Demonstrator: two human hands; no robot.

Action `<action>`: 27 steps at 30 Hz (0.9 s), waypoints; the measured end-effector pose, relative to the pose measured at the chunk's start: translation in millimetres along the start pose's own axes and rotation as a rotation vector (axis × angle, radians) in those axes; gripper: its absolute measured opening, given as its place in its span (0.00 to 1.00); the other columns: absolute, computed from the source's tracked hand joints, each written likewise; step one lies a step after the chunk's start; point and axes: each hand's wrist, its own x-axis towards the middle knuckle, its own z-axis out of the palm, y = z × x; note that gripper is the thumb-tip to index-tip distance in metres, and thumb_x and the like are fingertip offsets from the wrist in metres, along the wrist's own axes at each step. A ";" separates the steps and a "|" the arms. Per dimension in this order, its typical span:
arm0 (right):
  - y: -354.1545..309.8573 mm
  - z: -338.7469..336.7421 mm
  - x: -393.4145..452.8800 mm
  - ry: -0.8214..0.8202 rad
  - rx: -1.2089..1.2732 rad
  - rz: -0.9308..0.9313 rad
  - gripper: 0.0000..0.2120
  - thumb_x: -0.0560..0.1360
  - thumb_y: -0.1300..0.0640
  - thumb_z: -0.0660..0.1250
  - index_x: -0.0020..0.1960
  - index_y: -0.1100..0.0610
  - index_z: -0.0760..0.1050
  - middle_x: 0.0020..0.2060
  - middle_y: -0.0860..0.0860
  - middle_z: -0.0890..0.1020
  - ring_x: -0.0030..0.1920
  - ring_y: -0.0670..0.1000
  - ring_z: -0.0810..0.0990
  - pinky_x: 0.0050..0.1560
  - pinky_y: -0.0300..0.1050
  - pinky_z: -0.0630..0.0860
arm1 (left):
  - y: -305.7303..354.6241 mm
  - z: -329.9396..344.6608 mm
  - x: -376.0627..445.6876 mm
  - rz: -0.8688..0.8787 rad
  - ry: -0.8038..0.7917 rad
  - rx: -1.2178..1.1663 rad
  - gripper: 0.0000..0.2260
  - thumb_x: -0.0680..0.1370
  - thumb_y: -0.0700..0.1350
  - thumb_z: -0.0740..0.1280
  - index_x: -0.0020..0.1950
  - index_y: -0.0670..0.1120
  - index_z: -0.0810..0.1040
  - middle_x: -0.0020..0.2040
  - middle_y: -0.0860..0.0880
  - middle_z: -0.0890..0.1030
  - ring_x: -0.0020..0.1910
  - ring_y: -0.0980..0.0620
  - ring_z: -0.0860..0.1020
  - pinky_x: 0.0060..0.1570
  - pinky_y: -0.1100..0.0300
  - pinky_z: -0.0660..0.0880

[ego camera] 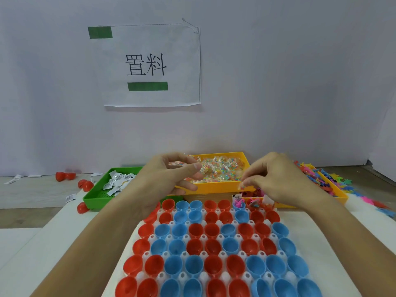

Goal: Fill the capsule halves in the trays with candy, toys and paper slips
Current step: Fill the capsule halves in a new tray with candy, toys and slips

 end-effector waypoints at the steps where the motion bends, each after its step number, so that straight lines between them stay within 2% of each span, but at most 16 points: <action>1: 2.9 2.0 0.9 -0.012 -0.040 0.001 0.10 0.72 0.60 0.75 0.36 0.48 0.86 0.34 0.37 0.84 0.41 0.35 0.81 0.38 0.27 0.73 | 0.3 -1.1 0.1 0.004 0.009 0.004 0.06 0.75 0.48 0.72 0.49 0.47 0.80 0.45 0.46 0.87 0.35 0.52 0.82 0.39 0.60 0.77; 5: 5.8 14.7 2.4 -0.076 -0.127 -0.016 0.07 0.74 0.62 0.73 0.40 0.53 0.86 0.34 0.42 0.85 0.40 0.39 0.81 0.40 0.29 0.75 | 0.6 -2.9 0.7 0.017 0.025 0.023 0.06 0.76 0.47 0.72 0.50 0.47 0.80 0.44 0.47 0.87 0.35 0.52 0.82 0.37 0.61 0.77; 8: 5.4 23.1 1.4 -0.120 -0.190 -0.024 0.07 0.76 0.61 0.71 0.43 0.54 0.87 0.39 0.43 0.84 0.42 0.42 0.81 0.47 0.40 0.79 | 0.3 -2.0 1.0 0.026 0.034 0.041 0.05 0.76 0.46 0.71 0.50 0.47 0.80 0.44 0.47 0.87 0.35 0.52 0.82 0.37 0.61 0.77; 10: 4.9 26.3 0.6 -0.138 -0.205 -0.018 0.07 0.76 0.62 0.70 0.45 0.55 0.87 0.42 0.46 0.85 0.42 0.43 0.82 0.47 0.44 0.81 | 0.0 -1.8 1.1 0.033 0.040 0.057 0.05 0.77 0.46 0.71 0.50 0.47 0.80 0.44 0.48 0.87 0.35 0.52 0.82 0.37 0.60 0.77; 14: 4.8 31.2 -1.1 -0.192 -0.235 0.014 0.08 0.77 0.62 0.70 0.45 0.53 0.87 0.39 0.46 0.84 0.37 0.43 0.82 0.41 0.40 0.81 | -0.2 -1.8 1.4 0.041 0.046 0.085 0.04 0.77 0.46 0.70 0.50 0.47 0.80 0.43 0.48 0.87 0.36 0.52 0.82 0.39 0.60 0.78; 18: 3.6 34.5 -1.6 -0.166 -0.216 0.008 0.05 0.76 0.61 0.72 0.48 0.53 0.85 0.36 0.42 0.79 0.36 0.40 0.80 0.42 0.38 0.79 | -0.8 -2.1 2.0 0.046 0.054 0.101 0.04 0.78 0.46 0.70 0.51 0.47 0.80 0.43 0.49 0.87 0.35 0.52 0.82 0.39 0.60 0.78; 22: 2.5 34.7 -1.3 -0.148 -0.239 0.006 0.05 0.75 0.59 0.73 0.40 0.52 0.84 0.32 0.39 0.76 0.34 0.41 0.80 0.41 0.40 0.80 | -1.3 -3.1 2.6 0.050 0.067 0.107 0.05 0.77 0.46 0.71 0.51 0.47 0.80 0.43 0.50 0.87 0.35 0.53 0.82 0.40 0.60 0.79; 27: 2.9 39.0 -3.8 -0.121 -0.350 -0.004 0.05 0.75 0.55 0.73 0.41 0.52 0.86 0.39 0.43 0.84 0.36 0.43 0.81 0.42 0.42 0.81 | -2.3 -2.9 3.7 0.050 0.070 0.114 0.04 0.78 0.46 0.70 0.51 0.47 0.80 0.43 0.50 0.87 0.35 0.53 0.82 0.39 0.60 0.78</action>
